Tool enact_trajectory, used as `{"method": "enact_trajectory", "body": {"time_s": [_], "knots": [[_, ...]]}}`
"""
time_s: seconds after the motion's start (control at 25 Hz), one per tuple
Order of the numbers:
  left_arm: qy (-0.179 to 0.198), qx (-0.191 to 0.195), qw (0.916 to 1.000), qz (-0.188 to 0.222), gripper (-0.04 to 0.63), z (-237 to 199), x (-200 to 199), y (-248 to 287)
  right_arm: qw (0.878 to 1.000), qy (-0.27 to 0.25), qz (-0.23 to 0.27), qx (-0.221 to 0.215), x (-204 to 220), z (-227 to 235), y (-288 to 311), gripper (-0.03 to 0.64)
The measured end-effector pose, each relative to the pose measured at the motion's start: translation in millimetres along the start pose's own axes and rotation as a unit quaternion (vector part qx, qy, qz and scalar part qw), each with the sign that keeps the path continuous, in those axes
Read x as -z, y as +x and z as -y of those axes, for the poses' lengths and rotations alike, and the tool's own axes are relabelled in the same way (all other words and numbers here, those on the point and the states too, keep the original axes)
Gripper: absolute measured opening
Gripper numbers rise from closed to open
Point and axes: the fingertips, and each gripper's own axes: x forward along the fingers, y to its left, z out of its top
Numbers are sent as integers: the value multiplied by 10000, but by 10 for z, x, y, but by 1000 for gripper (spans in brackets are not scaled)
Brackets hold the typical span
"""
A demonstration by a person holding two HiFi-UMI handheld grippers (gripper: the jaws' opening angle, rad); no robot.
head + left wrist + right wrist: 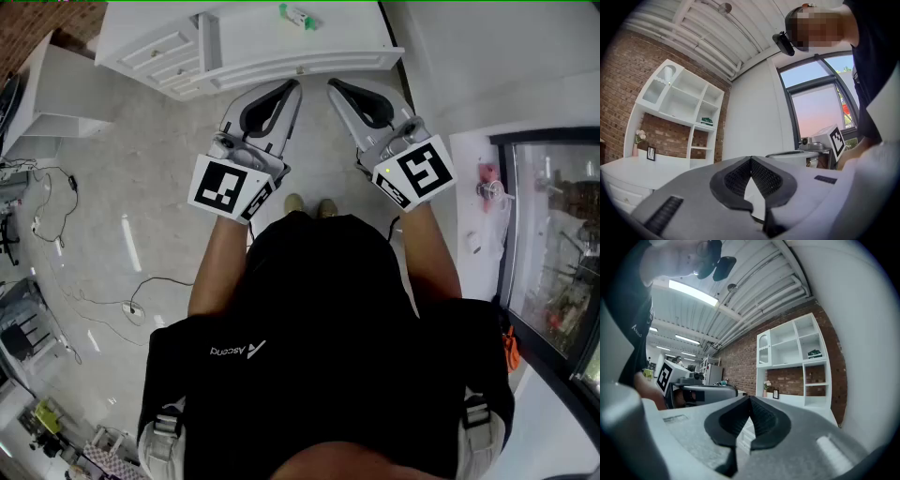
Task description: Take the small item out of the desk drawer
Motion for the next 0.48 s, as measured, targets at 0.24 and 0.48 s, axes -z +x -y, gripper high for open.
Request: {"method": "enact_trajectory", "body": {"time_s": [0.24,0.48], "knots": [[19,44,10000,41,-2,-49,-32,-30,10000,10,71,47,-61,-18,52,0],[44,93,9999,70,-2,-192,-61,-67,9999,13,71,132,-80,-31,172,2]]}}
